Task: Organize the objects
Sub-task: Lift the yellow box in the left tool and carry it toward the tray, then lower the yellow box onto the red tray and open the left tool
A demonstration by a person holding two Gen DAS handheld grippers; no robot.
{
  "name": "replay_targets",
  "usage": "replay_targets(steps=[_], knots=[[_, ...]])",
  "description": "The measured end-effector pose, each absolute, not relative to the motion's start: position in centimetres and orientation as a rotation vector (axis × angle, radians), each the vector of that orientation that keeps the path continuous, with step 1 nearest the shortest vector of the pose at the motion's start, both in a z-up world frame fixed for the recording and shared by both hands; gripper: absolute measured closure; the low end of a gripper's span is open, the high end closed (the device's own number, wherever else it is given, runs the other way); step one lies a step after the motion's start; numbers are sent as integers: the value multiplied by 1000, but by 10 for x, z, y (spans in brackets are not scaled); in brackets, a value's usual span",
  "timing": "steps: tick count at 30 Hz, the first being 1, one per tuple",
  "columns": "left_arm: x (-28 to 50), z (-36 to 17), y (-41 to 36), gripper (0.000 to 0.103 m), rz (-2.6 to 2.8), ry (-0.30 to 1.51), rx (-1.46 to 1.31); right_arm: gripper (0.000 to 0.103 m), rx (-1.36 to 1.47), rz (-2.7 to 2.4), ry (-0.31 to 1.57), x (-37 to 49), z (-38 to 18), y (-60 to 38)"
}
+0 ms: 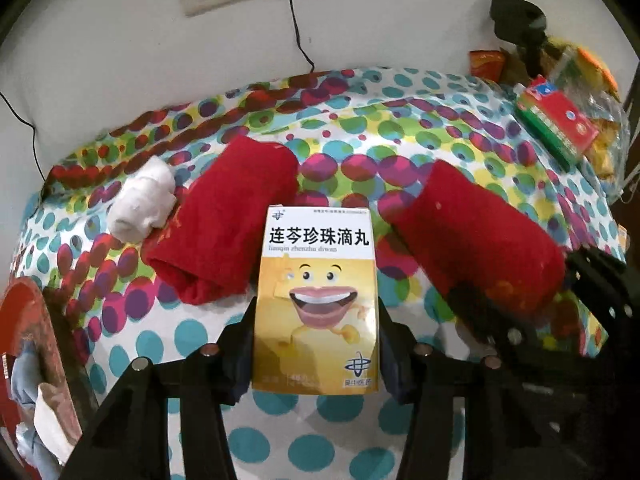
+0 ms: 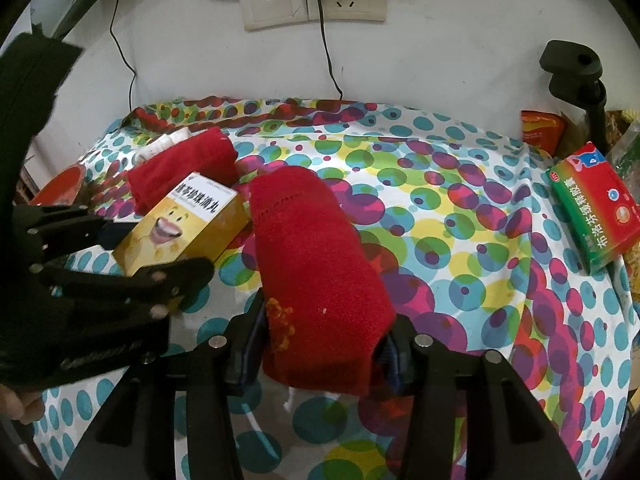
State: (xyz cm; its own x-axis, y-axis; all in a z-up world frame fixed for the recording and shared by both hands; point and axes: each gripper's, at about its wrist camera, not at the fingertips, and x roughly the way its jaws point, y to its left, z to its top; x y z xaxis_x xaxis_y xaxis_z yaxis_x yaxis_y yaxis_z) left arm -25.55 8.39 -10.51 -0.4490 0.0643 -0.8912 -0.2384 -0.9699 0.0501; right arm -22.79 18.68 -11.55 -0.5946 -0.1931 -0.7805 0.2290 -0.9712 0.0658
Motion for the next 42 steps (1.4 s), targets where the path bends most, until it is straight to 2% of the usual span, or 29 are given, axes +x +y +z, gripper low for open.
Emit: replay_targets(steps=[20, 34, 39, 42], knots=[[-181, -54, 29, 51, 2628, 293, -1471, 58, 1275, -2620, 96, -227, -117, 185], [-164, -23, -57, 51, 2735, 252, -1522, 58, 1275, -2619, 92, -227, -116, 185], [-161, -21, -99, 51, 2771, 161, -1577, 58, 1275, -2619, 91, -227, -116, 185], [-159, -20, -118, 51, 2808, 192, -1595, 58, 1275, -2619, 91, -227, -117, 185]])
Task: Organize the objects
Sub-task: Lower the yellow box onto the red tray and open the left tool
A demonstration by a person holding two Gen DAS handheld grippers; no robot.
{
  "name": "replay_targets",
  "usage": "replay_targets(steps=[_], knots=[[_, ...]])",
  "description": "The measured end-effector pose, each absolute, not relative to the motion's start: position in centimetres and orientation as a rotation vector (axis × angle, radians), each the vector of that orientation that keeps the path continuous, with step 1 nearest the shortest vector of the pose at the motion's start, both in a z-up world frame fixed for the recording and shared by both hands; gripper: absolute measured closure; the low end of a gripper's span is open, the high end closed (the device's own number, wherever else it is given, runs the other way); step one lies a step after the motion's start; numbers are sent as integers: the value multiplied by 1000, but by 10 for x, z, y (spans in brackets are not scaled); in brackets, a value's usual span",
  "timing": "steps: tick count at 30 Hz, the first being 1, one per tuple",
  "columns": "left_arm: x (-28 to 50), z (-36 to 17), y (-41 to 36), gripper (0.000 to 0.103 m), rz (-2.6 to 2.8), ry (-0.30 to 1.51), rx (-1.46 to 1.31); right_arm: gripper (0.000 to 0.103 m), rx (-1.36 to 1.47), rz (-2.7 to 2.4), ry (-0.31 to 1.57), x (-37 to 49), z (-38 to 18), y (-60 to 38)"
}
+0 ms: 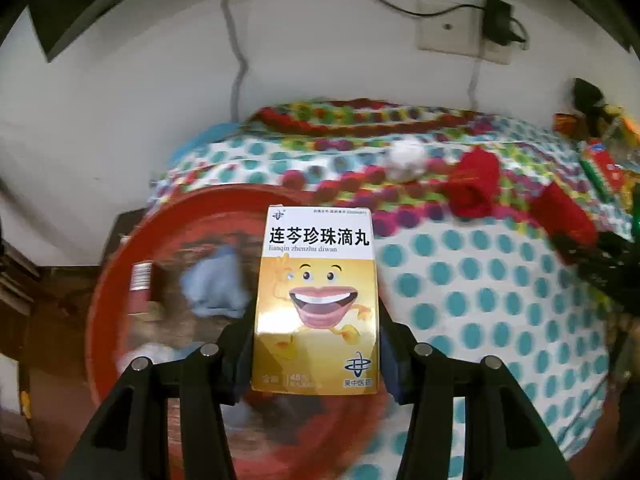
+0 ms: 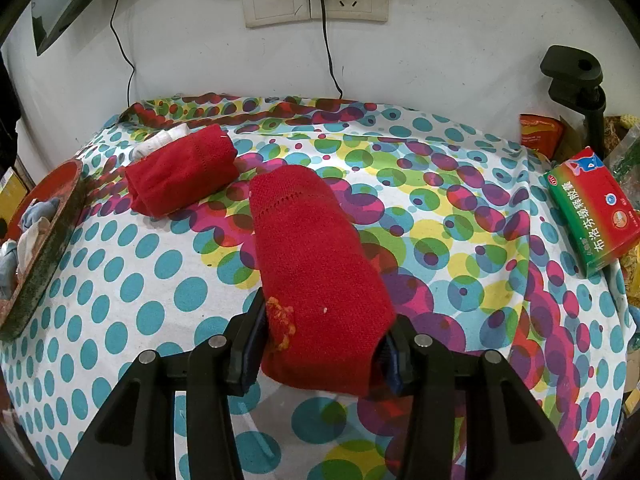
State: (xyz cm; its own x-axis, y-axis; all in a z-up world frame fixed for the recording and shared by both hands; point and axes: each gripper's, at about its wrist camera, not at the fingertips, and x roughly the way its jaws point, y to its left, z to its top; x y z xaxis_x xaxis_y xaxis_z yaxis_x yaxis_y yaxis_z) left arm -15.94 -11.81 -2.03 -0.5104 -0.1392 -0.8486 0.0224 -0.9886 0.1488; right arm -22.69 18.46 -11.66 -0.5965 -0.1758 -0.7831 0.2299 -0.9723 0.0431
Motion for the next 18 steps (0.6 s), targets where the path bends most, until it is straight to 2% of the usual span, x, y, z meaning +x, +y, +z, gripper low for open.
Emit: replay_targets(steps=[10, 13, 18], knots=[[-164, -21, -201, 51, -2533, -23, 1480, 58, 1274, -2619, 92, -227, -117, 184], [-164, -25, -215, 51, -2492, -97, 1463, 58, 1274, -2620, 94, -227, -117, 184], [-163, -36, -235, 51, -2471, -93, 1495, 58, 1275, -2620, 97, -227, -117, 184]])
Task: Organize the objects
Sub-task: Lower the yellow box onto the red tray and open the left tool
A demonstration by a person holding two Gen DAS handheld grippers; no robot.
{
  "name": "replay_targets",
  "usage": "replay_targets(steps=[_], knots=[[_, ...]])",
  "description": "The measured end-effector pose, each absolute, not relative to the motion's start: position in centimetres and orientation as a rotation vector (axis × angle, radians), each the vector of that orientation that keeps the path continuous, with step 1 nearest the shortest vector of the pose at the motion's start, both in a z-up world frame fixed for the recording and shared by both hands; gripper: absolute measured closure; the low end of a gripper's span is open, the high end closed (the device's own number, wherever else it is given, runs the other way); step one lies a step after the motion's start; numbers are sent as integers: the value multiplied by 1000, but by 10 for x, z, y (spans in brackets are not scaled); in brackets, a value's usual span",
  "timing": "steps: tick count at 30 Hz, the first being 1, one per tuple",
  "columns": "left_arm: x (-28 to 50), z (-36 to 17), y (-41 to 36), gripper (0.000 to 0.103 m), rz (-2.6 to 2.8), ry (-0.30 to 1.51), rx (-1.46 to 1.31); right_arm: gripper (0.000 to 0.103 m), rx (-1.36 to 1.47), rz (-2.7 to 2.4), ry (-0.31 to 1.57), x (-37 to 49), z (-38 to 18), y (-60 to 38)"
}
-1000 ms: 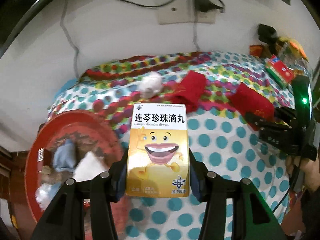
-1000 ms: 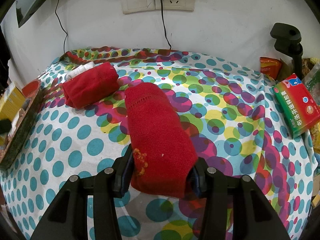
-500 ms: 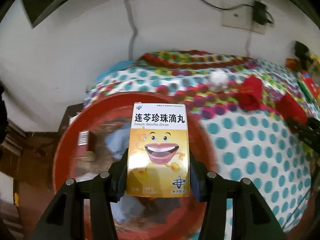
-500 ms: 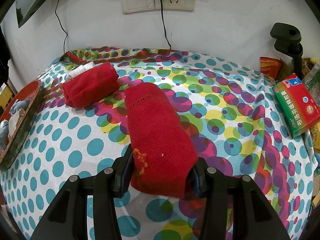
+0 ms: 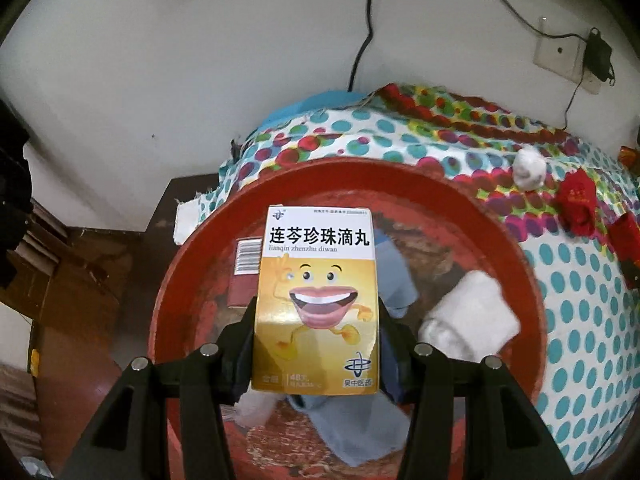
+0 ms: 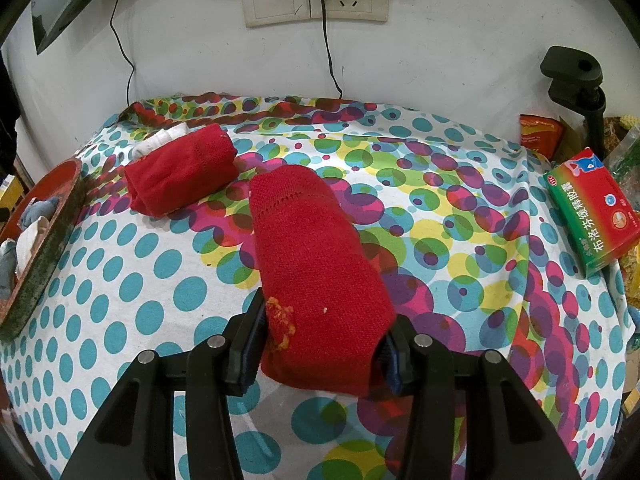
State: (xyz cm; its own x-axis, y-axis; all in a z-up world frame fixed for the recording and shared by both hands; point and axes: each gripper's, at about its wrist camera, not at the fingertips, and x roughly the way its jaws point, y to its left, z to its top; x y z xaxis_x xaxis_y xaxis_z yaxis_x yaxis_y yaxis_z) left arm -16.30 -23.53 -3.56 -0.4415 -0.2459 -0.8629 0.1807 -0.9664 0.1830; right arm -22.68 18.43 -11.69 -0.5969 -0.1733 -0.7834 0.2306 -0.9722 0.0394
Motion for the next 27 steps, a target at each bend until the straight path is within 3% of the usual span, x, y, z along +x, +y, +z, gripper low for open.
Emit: replay_targets(steps=[9, 16, 27], knots=[[-165, -54, -252, 50, -2435, -28, 1559, 58, 1275, -2620, 99, -227, -117, 184], [-166, -61, -249, 47, -2424, -93, 1574, 57, 1278, -2626, 120, -227, -119, 182], [-143, -43, -258, 45, -2464, -26, 1534, 57, 1280, -2629, 131, -227, -118, 181]])
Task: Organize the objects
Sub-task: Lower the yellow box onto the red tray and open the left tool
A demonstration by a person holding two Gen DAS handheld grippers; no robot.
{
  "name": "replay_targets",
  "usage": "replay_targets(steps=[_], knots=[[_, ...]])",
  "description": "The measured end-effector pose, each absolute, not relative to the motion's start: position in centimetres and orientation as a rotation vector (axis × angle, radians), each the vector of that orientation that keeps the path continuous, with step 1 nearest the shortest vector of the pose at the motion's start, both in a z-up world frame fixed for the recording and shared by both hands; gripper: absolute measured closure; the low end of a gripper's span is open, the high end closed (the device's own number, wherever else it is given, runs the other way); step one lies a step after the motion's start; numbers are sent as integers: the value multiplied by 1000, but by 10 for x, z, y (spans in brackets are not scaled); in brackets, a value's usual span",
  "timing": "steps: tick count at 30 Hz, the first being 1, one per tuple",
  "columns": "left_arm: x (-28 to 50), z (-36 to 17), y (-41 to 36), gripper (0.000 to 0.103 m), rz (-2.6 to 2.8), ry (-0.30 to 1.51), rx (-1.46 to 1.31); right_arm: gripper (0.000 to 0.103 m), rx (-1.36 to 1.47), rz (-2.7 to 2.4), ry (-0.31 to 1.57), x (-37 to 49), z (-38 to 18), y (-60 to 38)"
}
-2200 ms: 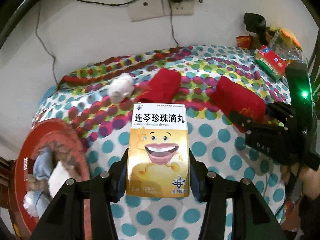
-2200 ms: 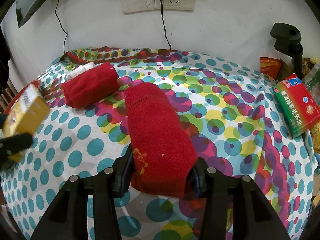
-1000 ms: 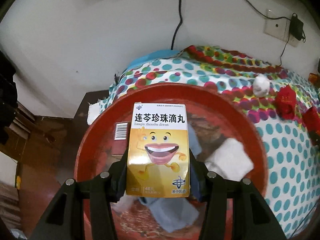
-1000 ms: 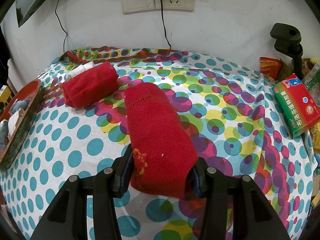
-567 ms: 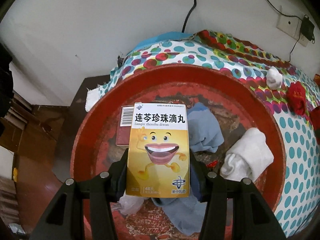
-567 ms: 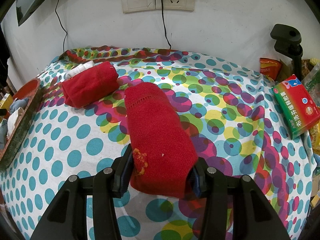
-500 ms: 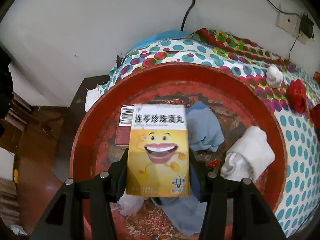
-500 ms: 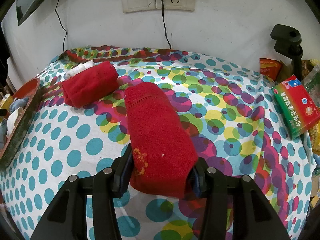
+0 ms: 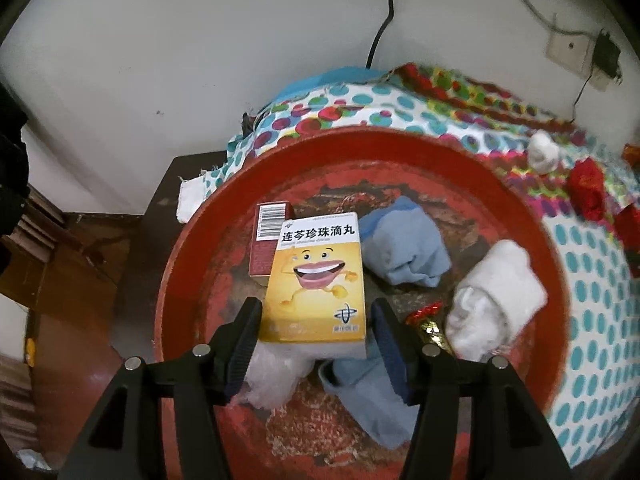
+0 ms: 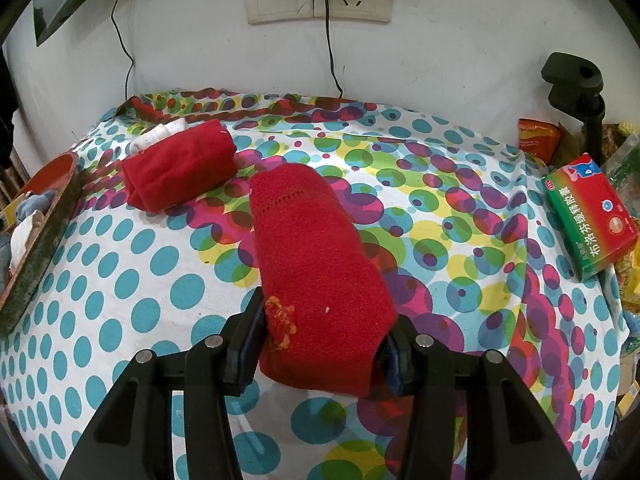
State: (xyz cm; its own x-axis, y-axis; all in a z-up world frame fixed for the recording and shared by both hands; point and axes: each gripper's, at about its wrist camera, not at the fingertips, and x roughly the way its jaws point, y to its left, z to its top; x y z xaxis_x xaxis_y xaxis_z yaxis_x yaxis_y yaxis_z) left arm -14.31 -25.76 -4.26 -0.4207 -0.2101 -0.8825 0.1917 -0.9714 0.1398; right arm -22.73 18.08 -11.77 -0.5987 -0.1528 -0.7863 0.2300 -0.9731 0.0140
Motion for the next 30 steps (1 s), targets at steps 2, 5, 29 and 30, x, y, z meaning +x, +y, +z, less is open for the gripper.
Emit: replay_targets(steps=[2, 5, 29, 30], knots=[[-138, -36, -258, 43, -2487, -13, 1529, 56, 1280, -2628, 130, -227, -118, 181], [-130, -28, -255, 43, -2507, -31, 1543, 56, 1281, -2628, 131, -227, -118, 181], [-98, 2, -232, 43, -2537, 40, 1439, 51, 1291, -2640, 141, -229, -118, 182], [-97, 3, -231, 43, -2540, 27, 1432, 51, 1291, -2639, 139, -229, -118, 181]])
